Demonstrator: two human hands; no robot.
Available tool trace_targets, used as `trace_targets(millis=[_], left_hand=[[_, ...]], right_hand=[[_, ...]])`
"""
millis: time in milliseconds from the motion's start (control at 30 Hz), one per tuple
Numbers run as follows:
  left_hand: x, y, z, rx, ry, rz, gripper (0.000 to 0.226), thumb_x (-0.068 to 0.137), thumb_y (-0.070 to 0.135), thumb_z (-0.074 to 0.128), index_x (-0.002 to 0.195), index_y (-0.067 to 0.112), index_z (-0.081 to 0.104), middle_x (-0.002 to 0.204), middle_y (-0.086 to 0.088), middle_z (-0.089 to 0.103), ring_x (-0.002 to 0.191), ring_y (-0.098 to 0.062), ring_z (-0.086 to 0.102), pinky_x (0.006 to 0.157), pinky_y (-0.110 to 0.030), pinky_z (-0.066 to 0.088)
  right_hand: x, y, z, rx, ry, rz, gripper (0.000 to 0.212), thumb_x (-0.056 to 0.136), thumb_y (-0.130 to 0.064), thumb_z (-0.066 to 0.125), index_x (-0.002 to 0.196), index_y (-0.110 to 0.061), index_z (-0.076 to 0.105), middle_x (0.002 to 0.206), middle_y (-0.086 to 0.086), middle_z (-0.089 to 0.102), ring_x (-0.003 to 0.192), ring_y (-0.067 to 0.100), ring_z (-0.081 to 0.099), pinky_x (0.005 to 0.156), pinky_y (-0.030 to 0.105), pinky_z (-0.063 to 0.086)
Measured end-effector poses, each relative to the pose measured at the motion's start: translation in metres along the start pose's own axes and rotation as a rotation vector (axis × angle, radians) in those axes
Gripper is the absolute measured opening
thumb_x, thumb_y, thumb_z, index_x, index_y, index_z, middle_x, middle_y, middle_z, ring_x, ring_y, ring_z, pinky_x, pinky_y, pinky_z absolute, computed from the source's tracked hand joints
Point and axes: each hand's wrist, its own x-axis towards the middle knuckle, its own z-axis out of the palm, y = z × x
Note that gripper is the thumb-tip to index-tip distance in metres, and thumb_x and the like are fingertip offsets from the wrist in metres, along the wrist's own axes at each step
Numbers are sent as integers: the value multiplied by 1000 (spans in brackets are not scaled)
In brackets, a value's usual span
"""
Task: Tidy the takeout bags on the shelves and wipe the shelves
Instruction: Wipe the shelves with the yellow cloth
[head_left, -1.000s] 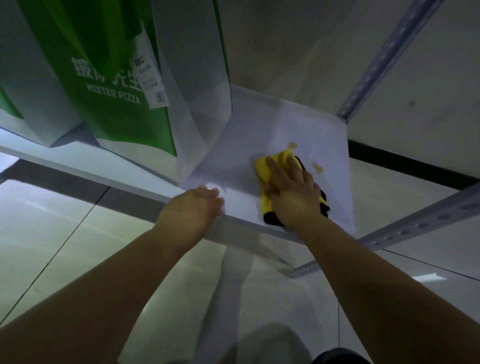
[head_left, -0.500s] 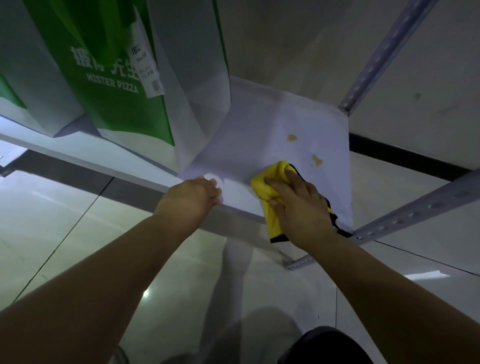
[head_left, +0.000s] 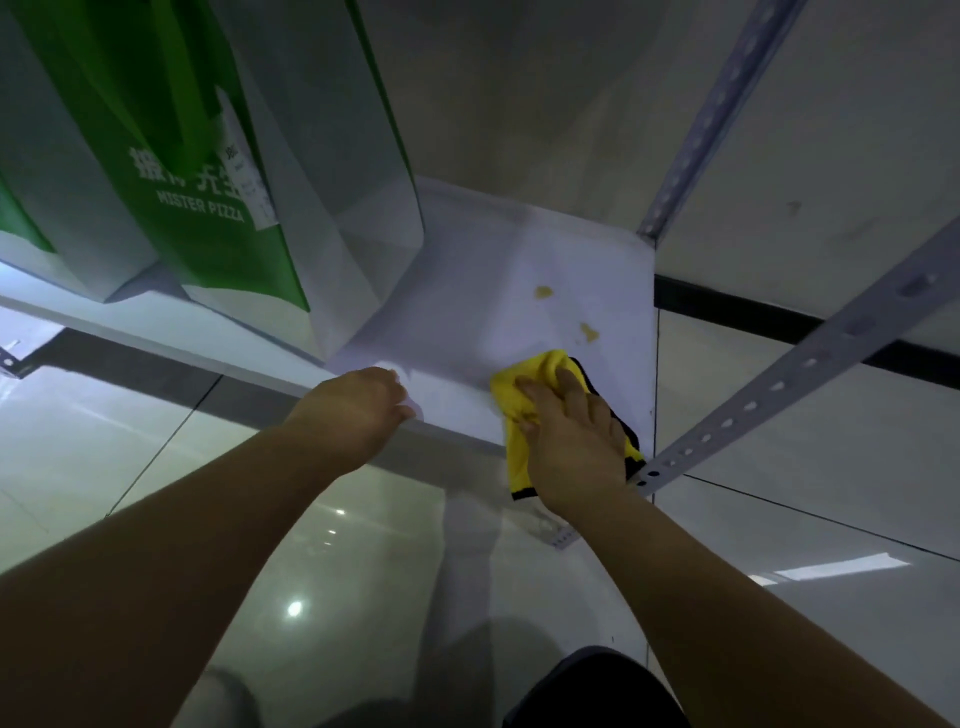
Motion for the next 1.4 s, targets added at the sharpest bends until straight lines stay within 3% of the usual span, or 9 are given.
trace_targets(millis=[67,233,467,567,667,900,1167,1300,1400], left_hand=[[4,4,0,-95,56,-50,26,95,26,46,117,27,60,126,-4,50,115,-18,48,91,-25,35],[19,-7,6,-138,94,-28,50,91,41,51,137,23,44,149,-1,33,134,-20,31,106,-29,26],[36,-14,17,-188,230,55,41,89,37,55,126,18,57,140,-9,47,128,-26,42,104,-36,34],[38,-19,23,-223,329,84,37,82,29,68,115,12,66,128,-15,58,117,-34,54,95,-44,46],[39,-22,26,-243,385,100,35,73,25,77,104,10,71,116,-17,66,104,-37,62,86,-48,51],[41,-27,31,-327,405,80,35,79,32,71,111,18,69,126,-9,61,117,-31,56,96,-45,45],[42,-27,29,-295,420,98,32,70,27,79,99,14,74,110,-14,69,97,-35,65,78,-47,54],[40,-25,29,-272,408,103,31,80,28,70,107,12,69,119,-14,64,109,-36,59,86,-48,51],[38,-24,30,-264,425,115,28,81,24,68,105,9,69,119,-17,63,111,-38,57,87,-48,49]], right_hand=[[6,1,1,-22,46,94,45,98,-34,31,142,-42,21,157,-1,1,135,32,17,109,48,14],[33,-6,4,13,60,284,53,95,-30,37,141,-44,13,156,-1,-6,138,37,9,111,50,8],[72,-4,-9,23,154,422,62,90,-35,50,142,-38,17,156,5,1,136,40,13,110,54,12],[90,-1,-14,58,192,483,57,92,-35,44,143,-36,18,157,6,1,136,41,12,110,56,10],[107,3,-15,26,214,463,52,95,-36,36,144,-36,18,157,6,3,136,43,12,110,57,10],[164,-1,-32,-52,80,341,51,96,-35,35,143,-44,18,158,-2,0,136,42,15,109,58,14],[109,-20,-2,-83,152,-122,50,95,-37,45,142,-40,31,157,0,15,135,34,26,106,48,26],[98,-2,-4,-81,170,-66,50,95,-35,46,142,-41,30,157,-2,16,136,31,27,106,43,25],[130,5,-19,-98,108,133,52,96,-33,40,144,-40,22,158,1,8,136,37,23,108,51,21]])
